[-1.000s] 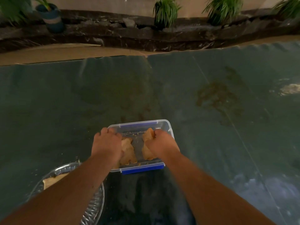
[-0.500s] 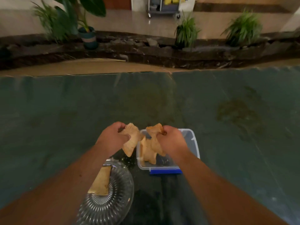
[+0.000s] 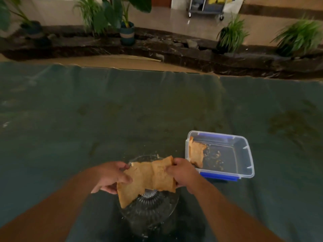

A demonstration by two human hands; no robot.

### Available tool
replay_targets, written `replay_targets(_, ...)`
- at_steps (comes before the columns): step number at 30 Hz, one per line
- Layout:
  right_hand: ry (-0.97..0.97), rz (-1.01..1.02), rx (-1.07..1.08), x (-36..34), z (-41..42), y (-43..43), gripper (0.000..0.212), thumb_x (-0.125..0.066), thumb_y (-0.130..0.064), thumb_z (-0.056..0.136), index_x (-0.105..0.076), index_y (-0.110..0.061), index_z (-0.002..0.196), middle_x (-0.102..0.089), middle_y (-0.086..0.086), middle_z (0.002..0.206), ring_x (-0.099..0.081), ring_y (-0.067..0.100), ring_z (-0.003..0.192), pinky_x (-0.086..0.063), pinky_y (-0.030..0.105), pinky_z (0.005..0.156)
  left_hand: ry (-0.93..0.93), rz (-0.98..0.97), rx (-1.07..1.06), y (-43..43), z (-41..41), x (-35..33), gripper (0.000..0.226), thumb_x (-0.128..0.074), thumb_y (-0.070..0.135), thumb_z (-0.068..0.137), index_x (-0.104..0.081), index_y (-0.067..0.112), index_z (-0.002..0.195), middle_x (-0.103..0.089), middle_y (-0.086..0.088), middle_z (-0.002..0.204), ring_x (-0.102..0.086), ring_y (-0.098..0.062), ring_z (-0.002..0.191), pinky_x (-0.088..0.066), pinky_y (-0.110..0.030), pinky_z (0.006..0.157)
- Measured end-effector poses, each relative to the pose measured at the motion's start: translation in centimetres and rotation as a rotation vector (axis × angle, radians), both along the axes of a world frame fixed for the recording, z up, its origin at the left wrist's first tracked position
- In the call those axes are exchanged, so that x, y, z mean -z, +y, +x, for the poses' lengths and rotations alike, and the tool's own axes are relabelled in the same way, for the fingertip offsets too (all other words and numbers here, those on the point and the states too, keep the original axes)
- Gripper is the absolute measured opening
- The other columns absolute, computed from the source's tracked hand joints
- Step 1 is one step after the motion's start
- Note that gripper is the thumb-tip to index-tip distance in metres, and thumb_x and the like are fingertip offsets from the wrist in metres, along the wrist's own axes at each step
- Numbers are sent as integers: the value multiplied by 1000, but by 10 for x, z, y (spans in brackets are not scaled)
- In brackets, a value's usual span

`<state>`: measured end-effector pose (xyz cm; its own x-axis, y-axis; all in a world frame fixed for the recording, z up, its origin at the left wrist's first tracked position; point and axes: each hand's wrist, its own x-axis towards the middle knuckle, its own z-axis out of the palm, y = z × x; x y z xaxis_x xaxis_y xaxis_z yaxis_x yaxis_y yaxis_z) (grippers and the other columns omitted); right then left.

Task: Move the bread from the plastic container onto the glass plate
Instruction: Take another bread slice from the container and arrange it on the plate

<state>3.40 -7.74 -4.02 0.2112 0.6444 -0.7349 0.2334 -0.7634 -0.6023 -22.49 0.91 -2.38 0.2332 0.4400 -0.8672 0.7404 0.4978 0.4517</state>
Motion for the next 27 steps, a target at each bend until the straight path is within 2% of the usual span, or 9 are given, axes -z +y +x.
replay_targets(2, -18, -37, 8, 11, -6, -1, 9, -65, -23, 96, -63, -31, 92, -66, 1, 103, -66, 24, 90, -64, 37, 62, -4, -57, 13, -10, -11, 18, 47, -88, 14, 77, -66, 31, 116, -78, -1, 106, -73, -24, 96, -64, -40, 73)
replay_targets(5, -316, -59, -178, 29, -7, -6, 21, -61, -21, 95, -63, -17, 116, -66, 5, 108, -64, 24, 96, -58, 37, 85, 40, 9, 83, -24, -12, 44, 54, -84, 16, 83, -60, 27, 130, -67, 1, 118, -70, -21, 95, -62, -31, 66)
replay_targets(7, -481, -55, -248, 34, -9, -9, 32, -60, -19, 96, -57, -14, 126, -65, 10, 119, -63, 28, 107, -53, 40, 93, 140, 185, 204, -30, -7, 56, 59, -81, 22, 85, -57, 25, 138, -61, -1, 124, -67, -18, 93, -59, -29, 65)
replay_targets(12, -681, 7, -355, 29, -17, -18, 70, -60, -14, 92, -27, -13, 154, -67, 12, 127, -67, 31, 109, -57, 41, 84, 400, 691, 651, -42, -5, 62, 62, -70, 40, 81, -46, 32, 137, -57, 1, 126, -59, -22, 106, -53, -35, 77)
replay_targets(15, -881, 173, -539, 22, -28, -23, 75, -61, -20, 89, -22, -17, 153, -53, 14, 140, -57, 32, 120, -56, 43, 88, 442, 937, 862, -52, -6, 66, 67, -64, 55, 83, -41, 28, 140, -50, -3, 136, -49, -24, 118, -51, -42, 91)
replay_targets(18, -868, 277, -751, 25, -42, -25, 79, -64, -39, 91, -20, -26, 155, -38, 18, 154, -39, 41, 137, -43, 55, 107, 344, 927, 866, -62, -2, 69, 77, -57, 72, 76, -40, 30, 138, -45, -4, 144, -45, -25, 124, -51, -43, 92)
replay_targets(22, -791, 192, -933, 40, -48, -22, 98, -64, -64, 88, -8, -29, 160, -12, 19, 169, -11, 48, 152, -18, 65, 120, 408, 872, 825, -71, 4, 76, 105, -66, 82, 65, -31, 26, 147, -39, -6, 152, -38, -27, 134, -44, -47, 103)
replay_targets(24, -826, 151, -949, 43, -45, -21, 98, -66, -61, 90, -8, -27, 161, -9, 20, 170, -8, 47, 153, -16, 65, 120, 440, 872, 878, -72, 5, 79, 109, -67, 82, 66, -29, 23, 150, -40, -7, 154, -37, -28, 137, -38, -49, 109)
replay_targets(27, -871, 167, -925, 42, -41, -20, 85, -66, -47, 94, -16, -26, 159, -22, 21, 165, -18, 47, 149, -23, 62, 119, 417, 903, 939, -72, 3, 82, 107, -65, 80, 68, -27, 24, 151, -40, -7, 154, -35, -29, 138, -34, -50, 112)
